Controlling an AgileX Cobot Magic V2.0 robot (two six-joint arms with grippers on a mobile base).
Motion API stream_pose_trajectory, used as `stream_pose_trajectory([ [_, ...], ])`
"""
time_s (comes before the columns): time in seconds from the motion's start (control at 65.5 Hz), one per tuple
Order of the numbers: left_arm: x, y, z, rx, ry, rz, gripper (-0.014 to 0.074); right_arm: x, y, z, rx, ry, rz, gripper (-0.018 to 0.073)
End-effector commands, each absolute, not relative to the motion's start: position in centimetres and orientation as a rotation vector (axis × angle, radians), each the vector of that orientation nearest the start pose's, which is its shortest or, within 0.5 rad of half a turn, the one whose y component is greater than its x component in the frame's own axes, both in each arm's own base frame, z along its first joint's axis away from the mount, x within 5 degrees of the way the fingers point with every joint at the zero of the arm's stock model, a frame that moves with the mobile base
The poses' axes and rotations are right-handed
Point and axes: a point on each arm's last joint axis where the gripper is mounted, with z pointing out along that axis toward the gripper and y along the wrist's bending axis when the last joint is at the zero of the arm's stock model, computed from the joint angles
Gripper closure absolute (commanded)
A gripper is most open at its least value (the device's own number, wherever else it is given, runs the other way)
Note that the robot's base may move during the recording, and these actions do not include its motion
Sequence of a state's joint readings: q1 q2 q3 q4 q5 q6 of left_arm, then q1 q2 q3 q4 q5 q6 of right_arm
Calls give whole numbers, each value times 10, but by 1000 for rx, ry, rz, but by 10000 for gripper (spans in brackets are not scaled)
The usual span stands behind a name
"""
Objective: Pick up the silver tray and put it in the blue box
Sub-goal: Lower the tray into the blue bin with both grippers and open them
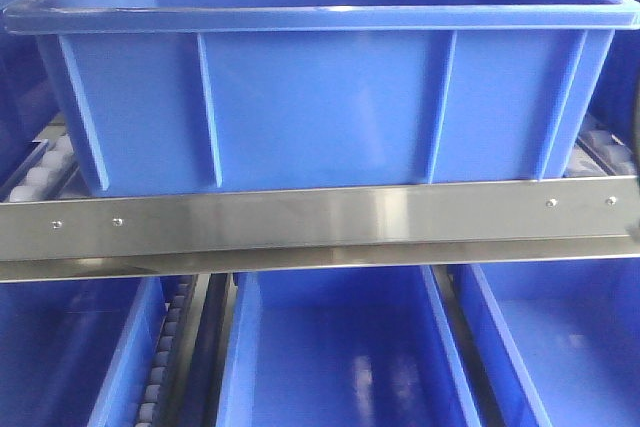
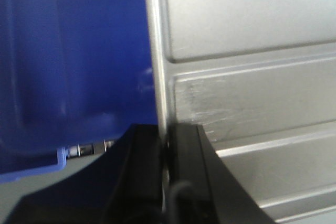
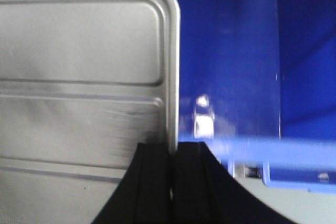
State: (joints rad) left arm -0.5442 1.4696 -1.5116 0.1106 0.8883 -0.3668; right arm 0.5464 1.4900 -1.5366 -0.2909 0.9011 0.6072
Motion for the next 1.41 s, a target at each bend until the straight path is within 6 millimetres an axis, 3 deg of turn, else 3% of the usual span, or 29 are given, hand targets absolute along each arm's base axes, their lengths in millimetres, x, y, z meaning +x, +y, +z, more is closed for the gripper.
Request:
stream_pose_trajectory([
  [0.0, 292, -170, 440, 229, 2118, -510, 602, 302, 163, 442, -56, 2111, 434, 503],
  [0.214, 332, -177, 431, 225, 2125, -478, 602, 344, 170, 432, -47, 2117, 445, 504],
  [0.382, 345, -184, 413, 230, 2166, -463, 602, 363, 169, 418, -27, 2103, 437, 504],
  [1.13, 350, -186, 410, 230, 2153, -460, 602, 363, 168, 415, -25, 2130, 424, 501],
  [1.39, 356, -176, 412, 226, 2117, -400, 602, 365, 164, 415, -18, 2121, 410, 499],
])
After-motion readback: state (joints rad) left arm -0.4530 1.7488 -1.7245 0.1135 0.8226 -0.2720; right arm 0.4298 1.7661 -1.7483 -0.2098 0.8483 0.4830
